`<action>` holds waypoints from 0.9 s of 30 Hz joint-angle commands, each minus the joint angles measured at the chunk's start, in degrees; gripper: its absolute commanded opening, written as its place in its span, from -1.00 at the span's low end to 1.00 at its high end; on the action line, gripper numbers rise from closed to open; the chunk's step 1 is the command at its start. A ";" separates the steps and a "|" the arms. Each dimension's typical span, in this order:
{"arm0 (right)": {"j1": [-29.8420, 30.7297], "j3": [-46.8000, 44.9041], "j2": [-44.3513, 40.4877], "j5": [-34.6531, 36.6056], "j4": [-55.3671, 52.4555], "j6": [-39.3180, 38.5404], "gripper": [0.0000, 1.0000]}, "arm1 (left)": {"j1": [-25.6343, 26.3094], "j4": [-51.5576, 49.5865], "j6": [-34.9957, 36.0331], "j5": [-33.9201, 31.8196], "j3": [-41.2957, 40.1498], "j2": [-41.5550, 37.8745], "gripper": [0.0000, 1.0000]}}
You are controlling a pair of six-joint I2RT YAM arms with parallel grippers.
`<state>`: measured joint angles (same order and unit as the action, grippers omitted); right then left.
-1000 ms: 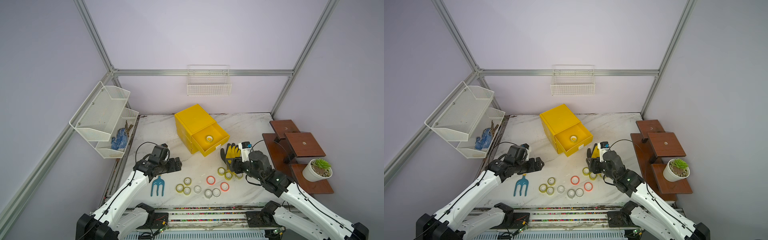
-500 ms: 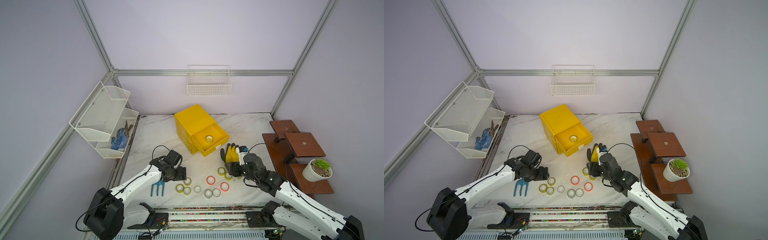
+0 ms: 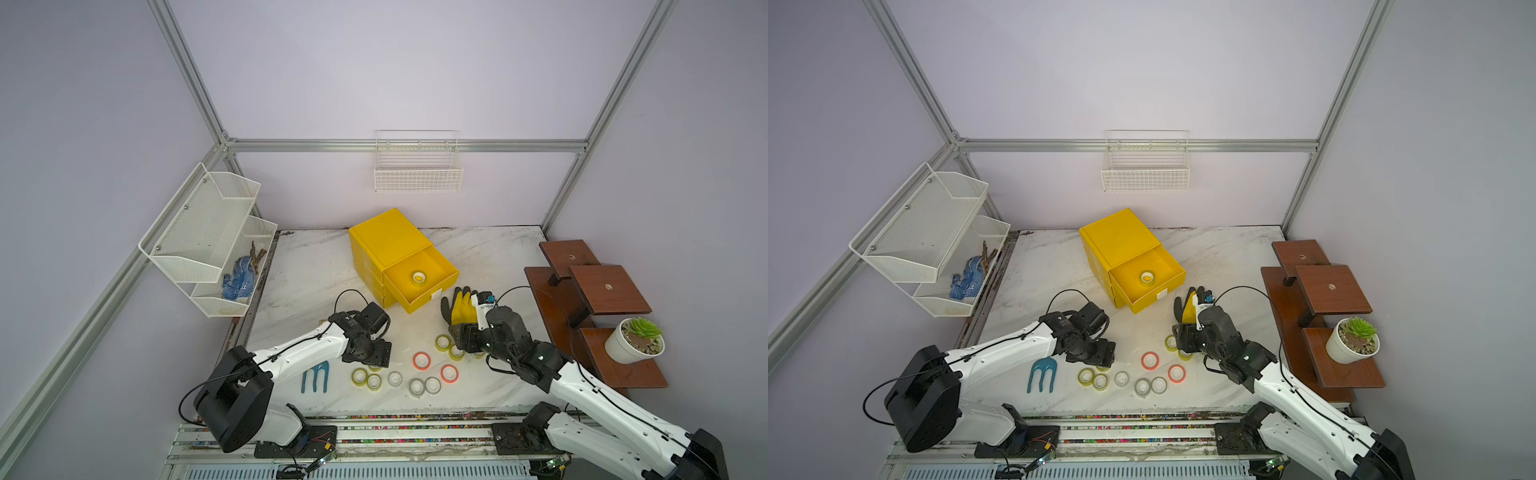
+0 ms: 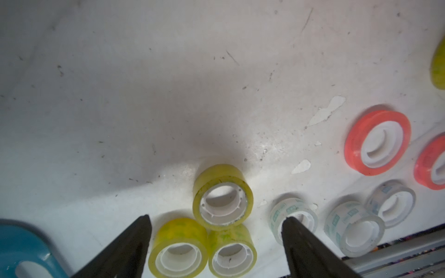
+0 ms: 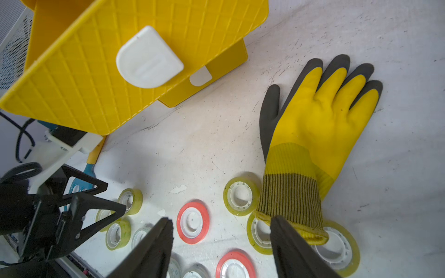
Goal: Place the transparent tape into the drawer according to color
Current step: Pick up the tape at the center of the board.
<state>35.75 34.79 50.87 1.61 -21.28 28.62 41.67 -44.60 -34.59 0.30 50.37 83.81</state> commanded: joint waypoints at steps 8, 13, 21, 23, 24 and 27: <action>0.11 0.22 -0.87 1.25 1.00 -0.59 0.38 | 3.01 -0.75 3.12 -4.42 2.80 6.47 0.58; 0.16 0.28 -1.44 1.67 1.14 -0.46 0.39 | 3.94 -0.77 2.95 -4.98 2.63 8.70 0.45; 0.11 0.46 -1.34 2.07 1.15 -0.37 0.39 | 4.38 -0.68 2.85 -6.18 3.32 9.84 0.07; 0.13 0.41 -1.24 2.25 1.22 -0.17 0.39 | 4.38 -0.87 2.95 -6.34 3.66 9.25 -0.01; 0.11 0.37 -1.28 2.24 1.32 -0.22 0.39 | 4.38 -1.13 2.82 -6.73 3.89 8.82 -0.03; 0.12 0.55 -1.42 2.25 1.41 0.11 0.39 | 4.34 -3.31 2.15 -8.88 5.39 7.09 -0.10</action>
<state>35.75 34.81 50.13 2.98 -20.97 28.47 45.84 -45.89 -31.90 -5.48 53.34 92.95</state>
